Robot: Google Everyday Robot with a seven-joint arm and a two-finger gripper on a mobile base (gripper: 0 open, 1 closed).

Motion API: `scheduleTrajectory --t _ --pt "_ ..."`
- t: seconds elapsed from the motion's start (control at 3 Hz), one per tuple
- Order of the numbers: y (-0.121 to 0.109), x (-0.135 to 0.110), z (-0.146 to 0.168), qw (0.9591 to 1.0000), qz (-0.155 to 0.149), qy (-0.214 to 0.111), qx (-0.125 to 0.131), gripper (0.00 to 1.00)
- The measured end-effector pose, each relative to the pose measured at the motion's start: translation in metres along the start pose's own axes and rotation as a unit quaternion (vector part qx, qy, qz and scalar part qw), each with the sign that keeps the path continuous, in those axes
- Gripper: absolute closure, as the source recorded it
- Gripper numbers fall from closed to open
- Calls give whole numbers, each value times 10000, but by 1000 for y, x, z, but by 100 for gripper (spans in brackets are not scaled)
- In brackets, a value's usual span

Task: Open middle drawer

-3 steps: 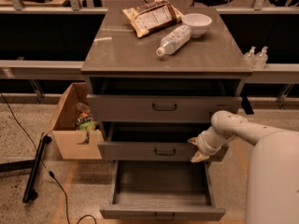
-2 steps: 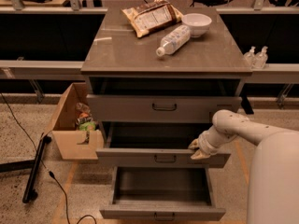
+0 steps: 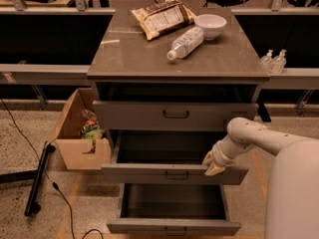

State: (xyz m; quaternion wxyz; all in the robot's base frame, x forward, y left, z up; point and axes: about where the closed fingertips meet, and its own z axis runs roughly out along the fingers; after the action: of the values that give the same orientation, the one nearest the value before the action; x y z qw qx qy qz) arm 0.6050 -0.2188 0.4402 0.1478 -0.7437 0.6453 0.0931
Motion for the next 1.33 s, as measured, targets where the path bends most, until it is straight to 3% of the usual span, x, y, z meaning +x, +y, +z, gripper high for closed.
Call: scheduleTrajectory --t 0.33,0.67,1.0,1.33 --pt "24 -6 -12 9995 113 -73 -278 100" --pt "24 -6 -12 9995 113 -74 -278 84" --pt "42 -13 -31 9984 263 -132 -490 82" --pt "48 -25 -57 9974 361 -118 -611 100"
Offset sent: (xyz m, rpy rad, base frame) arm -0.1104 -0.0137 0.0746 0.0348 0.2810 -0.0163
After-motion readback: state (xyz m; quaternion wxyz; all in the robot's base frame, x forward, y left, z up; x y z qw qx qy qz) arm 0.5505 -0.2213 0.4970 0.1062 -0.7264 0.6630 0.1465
